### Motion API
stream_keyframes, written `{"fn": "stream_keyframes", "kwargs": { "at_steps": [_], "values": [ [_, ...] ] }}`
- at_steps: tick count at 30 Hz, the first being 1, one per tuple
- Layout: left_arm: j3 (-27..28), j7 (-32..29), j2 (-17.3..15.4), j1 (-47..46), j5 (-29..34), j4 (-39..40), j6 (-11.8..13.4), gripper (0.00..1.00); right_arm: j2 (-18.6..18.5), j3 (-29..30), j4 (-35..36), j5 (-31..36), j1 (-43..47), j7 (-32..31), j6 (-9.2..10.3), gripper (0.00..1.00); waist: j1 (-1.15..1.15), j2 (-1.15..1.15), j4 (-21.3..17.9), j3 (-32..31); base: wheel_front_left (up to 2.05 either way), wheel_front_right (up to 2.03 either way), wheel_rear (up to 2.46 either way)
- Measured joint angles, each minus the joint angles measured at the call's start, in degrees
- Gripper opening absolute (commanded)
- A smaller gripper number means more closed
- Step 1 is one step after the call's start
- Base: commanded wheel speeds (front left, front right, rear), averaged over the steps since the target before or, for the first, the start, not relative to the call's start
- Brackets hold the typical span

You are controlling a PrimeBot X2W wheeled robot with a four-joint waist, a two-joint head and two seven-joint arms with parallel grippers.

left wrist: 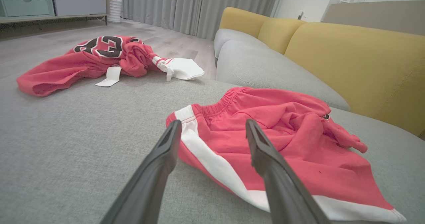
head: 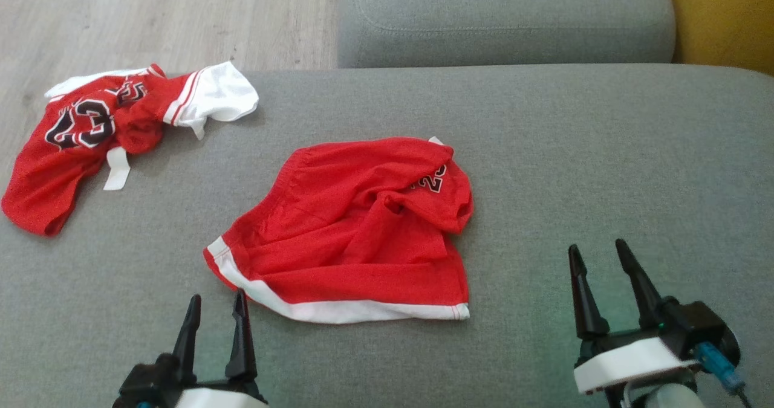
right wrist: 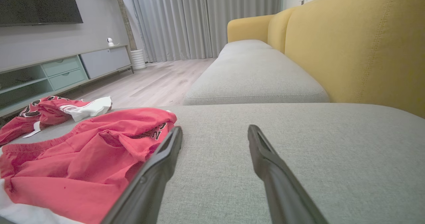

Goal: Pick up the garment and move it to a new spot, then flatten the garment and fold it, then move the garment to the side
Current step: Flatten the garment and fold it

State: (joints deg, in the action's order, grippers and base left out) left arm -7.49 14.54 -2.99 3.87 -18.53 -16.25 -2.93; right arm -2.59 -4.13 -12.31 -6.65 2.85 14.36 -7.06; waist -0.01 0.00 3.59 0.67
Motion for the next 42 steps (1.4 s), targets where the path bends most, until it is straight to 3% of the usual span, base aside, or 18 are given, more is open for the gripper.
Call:
{"fn": "stream_keyframes", "kwargs": {
  "at_steps": [25, 36, 42],
  "values": [
    [-0.2, 0.0, 0.0, 0.2, -0.1, -0.5, 0.9, 1.0, 0.0, -2.7, -0.8, 0.3, 0.3, 0.0, 0.0, 1.0, 0.01, 0.0, 0.2, 0.5, 0.0, 0.0, 0.0],
    [-1.8, 0.0, 0.0, -1.0, -0.1, -1.0, 0.9, 1.0, 0.0, -14.8, -14.4, 6.0, -4.3, 0.0, 0.0, 1.0, 0.01, 0.0, 3.0, 3.4, 0.0, 0.0, 0.0],
    [-1.9, 0.0, 0.0, -1.8, -0.1, -1.2, 0.9, 1.0, -0.1, -17.4, -21.4, 7.3, -7.6, 0.0, 0.0, 1.0, 0.01, 0.0, 5.0, 4.5, 0.0, 0.0, 0.0]
  ]
}}
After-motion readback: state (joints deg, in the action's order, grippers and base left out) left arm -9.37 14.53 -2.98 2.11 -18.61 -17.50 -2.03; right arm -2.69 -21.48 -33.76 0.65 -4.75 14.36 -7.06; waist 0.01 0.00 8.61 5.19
